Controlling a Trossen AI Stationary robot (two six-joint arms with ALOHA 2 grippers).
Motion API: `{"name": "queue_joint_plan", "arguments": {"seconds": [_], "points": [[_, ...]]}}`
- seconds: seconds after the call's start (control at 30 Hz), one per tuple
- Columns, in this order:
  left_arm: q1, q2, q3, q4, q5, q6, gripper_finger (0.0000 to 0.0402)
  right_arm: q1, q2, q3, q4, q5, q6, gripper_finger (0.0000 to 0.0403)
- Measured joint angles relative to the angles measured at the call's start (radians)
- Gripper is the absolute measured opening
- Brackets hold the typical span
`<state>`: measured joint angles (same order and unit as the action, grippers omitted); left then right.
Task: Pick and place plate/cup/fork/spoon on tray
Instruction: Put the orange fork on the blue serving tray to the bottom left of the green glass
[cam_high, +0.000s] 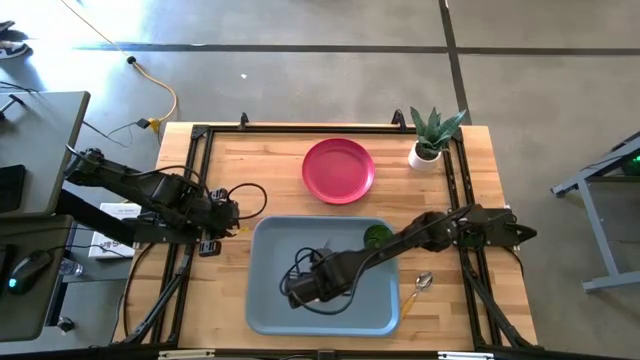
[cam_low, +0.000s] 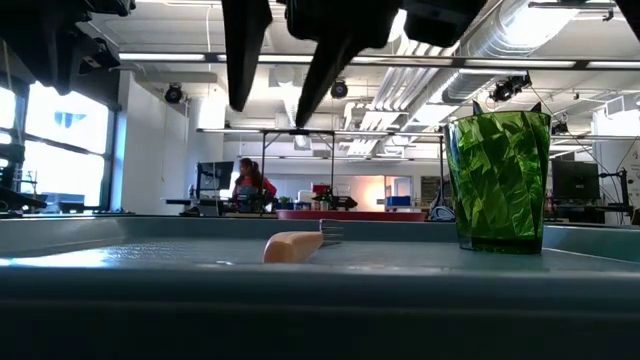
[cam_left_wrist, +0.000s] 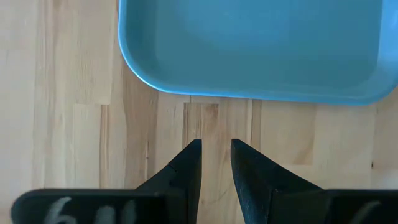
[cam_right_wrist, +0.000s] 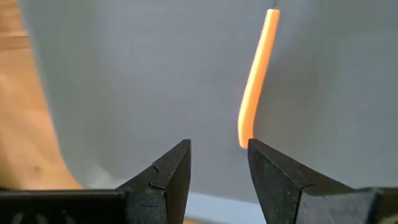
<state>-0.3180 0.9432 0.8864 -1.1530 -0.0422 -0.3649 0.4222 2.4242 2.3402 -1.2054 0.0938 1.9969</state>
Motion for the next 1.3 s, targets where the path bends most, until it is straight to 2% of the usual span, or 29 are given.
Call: {"name": "queue_joint_plan", "arguments": {"seconds": [0.3,0.6,1.03,1.3], "points": [[0.000,0.000,0.000,0.000,0.000,0.009,0.0076,0.019,0.045,0.000,-0.006,0.001,0.072,0.0149],[0.000,0.000,0.000,0.000,0.000,0.010,0.0076,0.010,0.104,0.000,0.008,-0.002,0.071,0.0149],[0.000,0.000,0.000,0.000,0.000,0.019,0.0076,0.003,0.125,0.001,-0.009,-0.006,0.067,0.0149],[0.000,0.000,0.000,-0.001,0.000,0.020,0.0076,0.006,0.146,0.001,0.014,-0.045,0.064,0.0147]]}}
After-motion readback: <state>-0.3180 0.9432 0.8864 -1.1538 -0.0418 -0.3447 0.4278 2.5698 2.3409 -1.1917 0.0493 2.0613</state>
